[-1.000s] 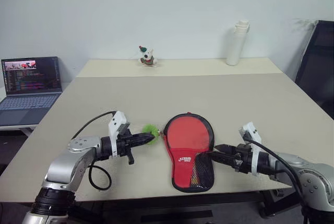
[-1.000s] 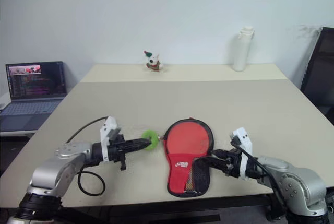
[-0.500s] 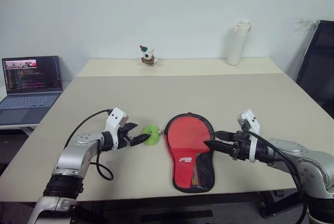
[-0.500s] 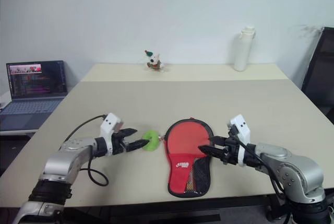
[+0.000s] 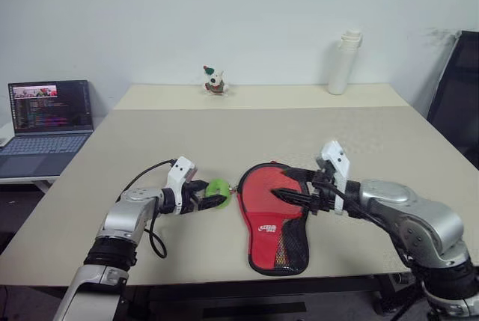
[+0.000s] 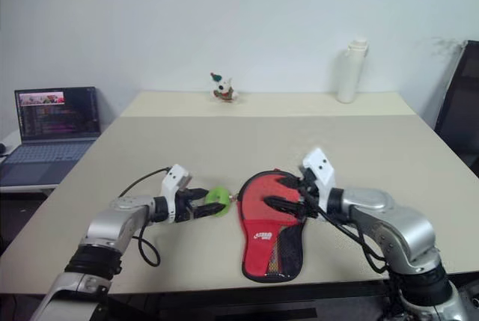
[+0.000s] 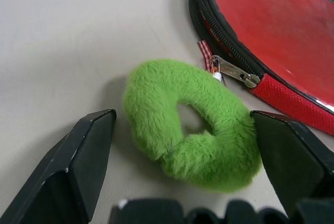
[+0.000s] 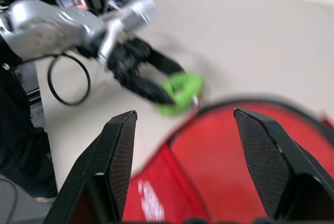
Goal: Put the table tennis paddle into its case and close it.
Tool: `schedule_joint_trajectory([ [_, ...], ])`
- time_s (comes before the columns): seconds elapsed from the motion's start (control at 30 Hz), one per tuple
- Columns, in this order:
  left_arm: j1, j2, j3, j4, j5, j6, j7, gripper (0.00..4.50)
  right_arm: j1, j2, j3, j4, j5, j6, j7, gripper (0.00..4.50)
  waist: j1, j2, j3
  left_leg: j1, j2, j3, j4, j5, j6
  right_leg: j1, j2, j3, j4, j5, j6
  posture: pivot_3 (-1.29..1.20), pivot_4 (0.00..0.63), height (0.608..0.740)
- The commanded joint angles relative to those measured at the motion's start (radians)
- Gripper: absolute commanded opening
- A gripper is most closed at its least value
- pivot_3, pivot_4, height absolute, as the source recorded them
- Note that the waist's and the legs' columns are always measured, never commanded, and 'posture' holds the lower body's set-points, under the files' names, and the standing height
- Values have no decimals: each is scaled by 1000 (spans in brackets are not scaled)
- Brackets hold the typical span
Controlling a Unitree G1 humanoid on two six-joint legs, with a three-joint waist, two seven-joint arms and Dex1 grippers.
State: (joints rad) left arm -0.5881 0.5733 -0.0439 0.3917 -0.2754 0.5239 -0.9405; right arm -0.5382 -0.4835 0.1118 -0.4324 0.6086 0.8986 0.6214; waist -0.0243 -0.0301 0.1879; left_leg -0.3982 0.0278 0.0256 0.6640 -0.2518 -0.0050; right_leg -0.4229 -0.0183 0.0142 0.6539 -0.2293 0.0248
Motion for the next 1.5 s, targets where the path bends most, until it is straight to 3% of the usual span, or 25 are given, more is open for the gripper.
schedule_joint_trajectory([
  [0.03, 4, -11, -9, -1, 6, 10, -9, 4471, -17, 51, 67, 76, -70, -48, -30, 3231, 1, 0, 0, 0, 0, 0, 0, 0, 0, 0, 0, 0, 0, 0, 0, 0, 150, 740],
  [0.13, 12, -14, 1, -15, 2, 21, -5, 3902, -11, 101, 120, 172, -126, -62, -48, 3231, 1, -1, 0, 0, -1, 0, 0, 0, 0, 0, -1, 1, 0, 0, 0, 0, 150, 740],
  [0.3, 23, -15, 7, -35, 2, 33, -4, 2181, -13, 143, 198, 339, -255, -132, -70, 3231, 0, -1, -1, 0, -1, 0, 0, 0, 0, -1, -1, 0, 0, 3, -5, 0, 150, 740],
  [0.53, 34, -10, 8, -67, 2, 46, -2, 38, 4, 140, 223, 396, -346, -171, -47, 3231, -2, -2, -1, 1, 0, 0, 0, 0, 0, -1, -1, 1, 2, 2, -4, 0, 150, 740],
  [0.73, -59, -2, 2, 4, 64, -35, 34, 38, 21, 148, 232, 393, -372, -170, -37, 3231, -1, -3, -2, 2, 0, 0, 1, 0, 0, 0, -1, 1, 4, 0, 0, 0, 150, 740],
  [0.87, -248, -31, -22, 191, 137, -190, 68, 38, 33, 153, 256, 400, -395, -176, -36, 3231, 0, -5, -4, 1, -1, 0, 1, 0, 0, 0, 0, 0, 4, 0, 0, 0, 150, 740],
  [1.13, -485, -127, -95, 611, 285, -470, 98, 38, 38, 179, 264, 429, -433, -175, -40, 3231, -7, -7, -6, 1, -1, 2, 1, 0, 0, -1, 0, 1, 3, 0, 0, 0, 150, 740],
  [1.3, -540, -152, -121, 750, 356, -571, 109, 38, 41, 192, 263, 428, -445, -166, -43, 3231, -7, -8, -7, 1, -1, 3, 1, 0, 0, -1, 1, 0, 4, 0, 0, 0, 150, 740],
  [1.5, -580, -173, -151, 876, 459, -635, 235, 38, 60, 202, 276, 433, -451, -160, -34, 3231, -7, -10, -8, 2, -1, 3, 1, 0, 0, -1, 1, 0, 4, 0, 0, 0, 150, 740],
])
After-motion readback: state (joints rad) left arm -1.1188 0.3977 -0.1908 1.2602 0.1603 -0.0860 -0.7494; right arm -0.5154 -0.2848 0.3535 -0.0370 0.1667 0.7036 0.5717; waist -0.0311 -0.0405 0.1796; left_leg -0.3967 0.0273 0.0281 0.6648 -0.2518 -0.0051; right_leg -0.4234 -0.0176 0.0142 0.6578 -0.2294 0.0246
